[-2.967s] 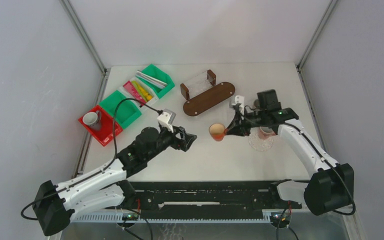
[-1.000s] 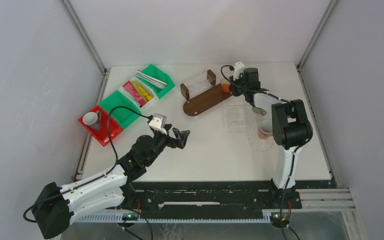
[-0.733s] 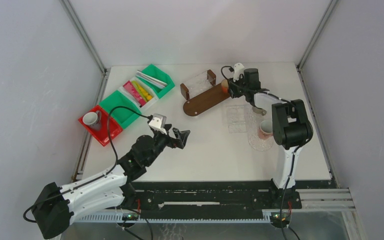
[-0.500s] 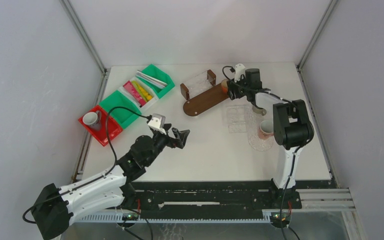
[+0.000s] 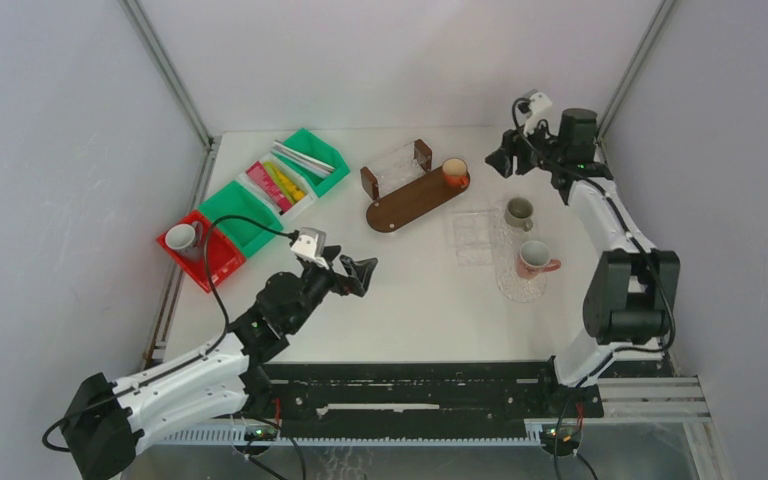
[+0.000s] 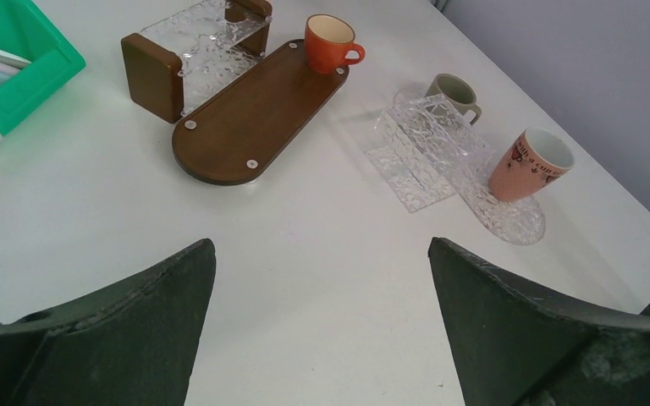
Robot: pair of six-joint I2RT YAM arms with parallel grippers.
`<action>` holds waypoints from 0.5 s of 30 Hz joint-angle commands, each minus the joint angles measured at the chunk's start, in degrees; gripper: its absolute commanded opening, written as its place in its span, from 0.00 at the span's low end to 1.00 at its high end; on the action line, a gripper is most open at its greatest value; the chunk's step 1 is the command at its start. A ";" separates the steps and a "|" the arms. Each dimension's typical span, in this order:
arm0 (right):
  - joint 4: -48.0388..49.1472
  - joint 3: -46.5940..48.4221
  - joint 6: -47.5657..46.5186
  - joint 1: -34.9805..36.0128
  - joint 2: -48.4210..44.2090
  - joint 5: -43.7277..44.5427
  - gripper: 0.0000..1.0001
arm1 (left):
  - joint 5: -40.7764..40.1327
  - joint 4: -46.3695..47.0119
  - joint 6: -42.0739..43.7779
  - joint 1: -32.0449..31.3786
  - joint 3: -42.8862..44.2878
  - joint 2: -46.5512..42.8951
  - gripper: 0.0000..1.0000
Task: Prepare toiletry sets of a toothbrush and toothpaste on the tray
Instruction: Place the cup on the tray, then pick up the cup from the storage box.
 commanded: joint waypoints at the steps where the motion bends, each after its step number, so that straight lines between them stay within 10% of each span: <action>1: -10.05 2.20 -1.42 -0.51 -8.93 -14.41 0.64 | -2.25 -1.98 0.77 0.22 1.64 -1.48 1.00; 10: -28.90 0.39 -4.81 2.43 -21.58 -28.16 0.64 | -7.67 -19.34 3.27 1.08 11.21 -2.69 1.00; 15: -13.06 -15.38 0.31 2.04 -30.23 -32.97 0.71 | -7.17 -25.18 2.29 5.38 13.87 -5.75 0.99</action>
